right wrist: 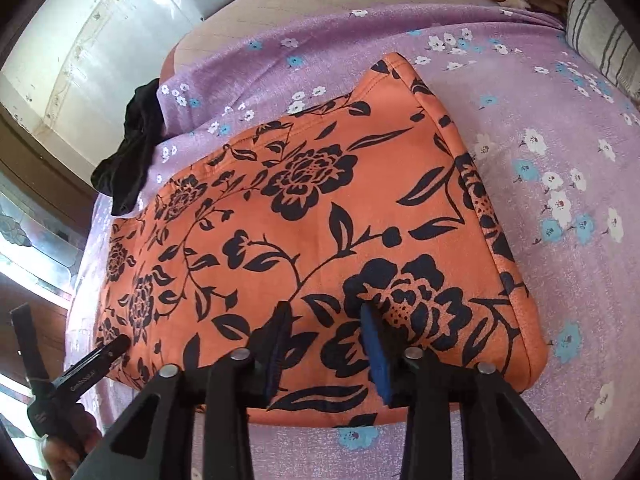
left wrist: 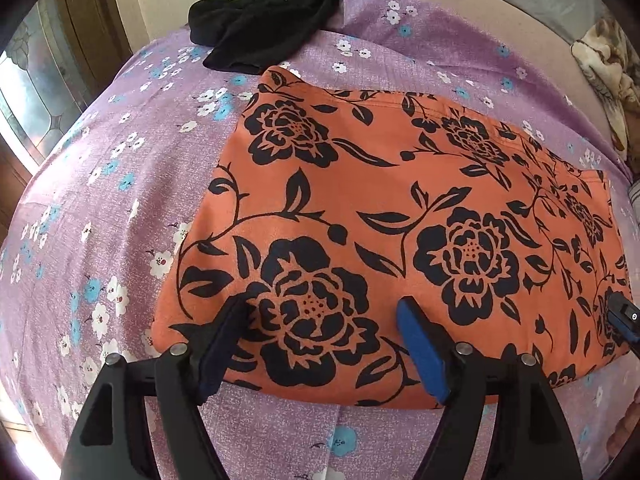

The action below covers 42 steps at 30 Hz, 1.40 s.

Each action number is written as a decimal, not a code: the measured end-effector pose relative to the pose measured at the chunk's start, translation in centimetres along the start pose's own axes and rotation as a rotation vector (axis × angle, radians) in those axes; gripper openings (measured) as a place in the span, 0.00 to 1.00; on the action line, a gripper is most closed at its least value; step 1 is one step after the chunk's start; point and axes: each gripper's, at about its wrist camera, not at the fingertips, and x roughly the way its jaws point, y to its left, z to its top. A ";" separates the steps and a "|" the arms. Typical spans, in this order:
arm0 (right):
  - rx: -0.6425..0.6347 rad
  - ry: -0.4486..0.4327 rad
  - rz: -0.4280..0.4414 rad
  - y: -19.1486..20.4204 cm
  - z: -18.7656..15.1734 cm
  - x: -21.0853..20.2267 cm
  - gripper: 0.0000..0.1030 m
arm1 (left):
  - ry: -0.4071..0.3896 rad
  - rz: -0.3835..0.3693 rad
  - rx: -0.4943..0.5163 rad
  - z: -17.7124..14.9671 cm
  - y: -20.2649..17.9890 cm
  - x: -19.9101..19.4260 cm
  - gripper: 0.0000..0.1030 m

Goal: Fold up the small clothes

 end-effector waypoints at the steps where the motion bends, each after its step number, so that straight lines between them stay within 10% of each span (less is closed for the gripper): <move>1: 0.005 -0.020 0.005 0.1 -0.1 -0.6 0.63 | 0.004 -0.014 -0.017 0.0 0.4 -0.2 0.76; 12: 0.207 -0.004 0.197 -1.6 -3.3 -3.7 0.63 | 0.032 -0.141 -0.183 -2.1 5.0 -2.3 0.76; 16: 0.276 0.003 0.242 -2.7 -5.2 -4.3 0.63 | 0.104 -0.286 -0.247 -3.2 5.2 -1.9 0.53; 28: 0.498 0.029 0.298 -6.8 -6.2 -1.5 0.64 | 0.137 -0.541 -0.561 -2.1 6.7 2.3 0.64; 37: 0.545 -0.086 0.359 -7.1 -3.0 0.9 0.64 | 0.000 -0.559 -0.663 -1.4 6.4 2.6 0.71; 42: 0.577 -0.118 0.409 -7.6 -1.9 1.9 0.64 | -0.012 -0.539 -0.693 -0.9 6.8 3.9 0.46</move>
